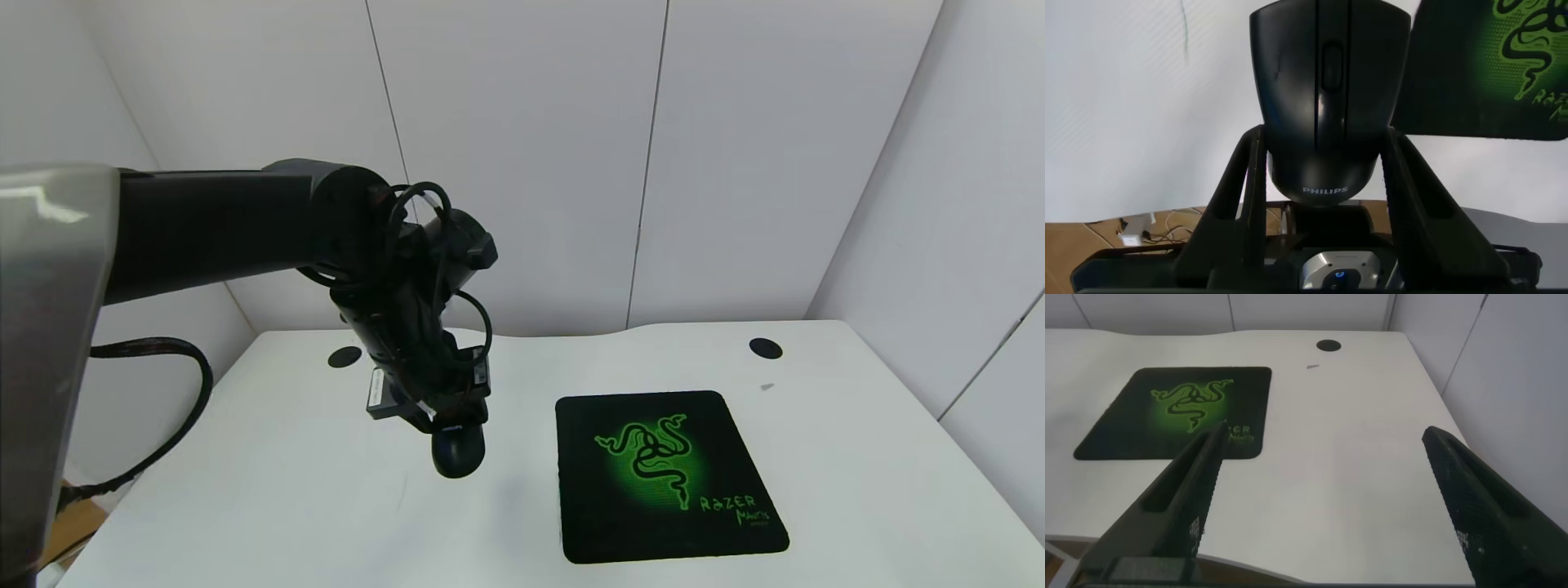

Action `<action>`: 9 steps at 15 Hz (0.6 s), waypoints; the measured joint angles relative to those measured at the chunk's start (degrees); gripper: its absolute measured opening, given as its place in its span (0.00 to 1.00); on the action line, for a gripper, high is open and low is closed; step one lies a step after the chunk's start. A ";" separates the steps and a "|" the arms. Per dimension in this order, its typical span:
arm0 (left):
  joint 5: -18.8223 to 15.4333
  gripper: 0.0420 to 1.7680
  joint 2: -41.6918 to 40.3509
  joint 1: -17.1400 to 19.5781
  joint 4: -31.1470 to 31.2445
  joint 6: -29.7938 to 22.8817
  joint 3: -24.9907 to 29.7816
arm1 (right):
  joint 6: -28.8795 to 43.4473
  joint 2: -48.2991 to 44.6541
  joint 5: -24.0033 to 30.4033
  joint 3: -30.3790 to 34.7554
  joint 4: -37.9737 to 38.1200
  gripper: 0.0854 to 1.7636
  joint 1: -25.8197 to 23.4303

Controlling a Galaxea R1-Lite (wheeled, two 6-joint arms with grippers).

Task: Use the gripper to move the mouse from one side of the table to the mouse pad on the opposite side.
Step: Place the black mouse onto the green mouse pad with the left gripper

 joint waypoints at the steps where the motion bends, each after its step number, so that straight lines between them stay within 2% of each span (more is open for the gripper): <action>1: 0.04 0.49 0.77 -1.38 0.22 -0.30 -1.01 | 0.00 0.00 0.00 0.00 0.00 0.97 0.00; 5: -0.02 0.49 3.75 -5.00 -2.22 -1.26 -2.04 | 0.02 0.00 0.00 0.00 0.00 0.97 0.00; 9: 0.94 0.49 6.39 -8.41 -6.38 -6.07 -2.15 | 0.02 0.00 -0.02 0.00 0.00 0.97 0.02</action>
